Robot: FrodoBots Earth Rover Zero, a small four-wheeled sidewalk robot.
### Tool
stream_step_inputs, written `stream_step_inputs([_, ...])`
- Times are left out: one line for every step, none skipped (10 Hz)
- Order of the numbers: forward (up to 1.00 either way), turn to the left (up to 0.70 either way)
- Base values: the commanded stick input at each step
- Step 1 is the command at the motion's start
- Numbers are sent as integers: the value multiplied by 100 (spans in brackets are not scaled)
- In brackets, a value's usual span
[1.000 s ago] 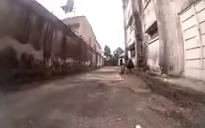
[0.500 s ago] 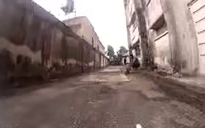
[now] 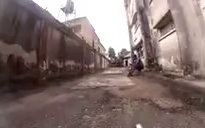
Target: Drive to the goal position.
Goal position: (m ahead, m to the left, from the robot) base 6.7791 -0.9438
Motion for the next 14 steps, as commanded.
stream_step_inputs([85,0])
stream_step_inputs([85,0])
stream_step_inputs([85,0])
stream_step_inputs([85,0])
stream_step_inputs([85,0])
stream_step_inputs([85,0])
stream_step_inputs([85,0])
stream_step_inputs([85,0])
stream_step_inputs([85,0])
stream_step_inputs([85,0])
stream_step_inputs([85,0])
stream_step_inputs([85,0])
stream_step_inputs([85,0])
stream_step_inputs([85,0])
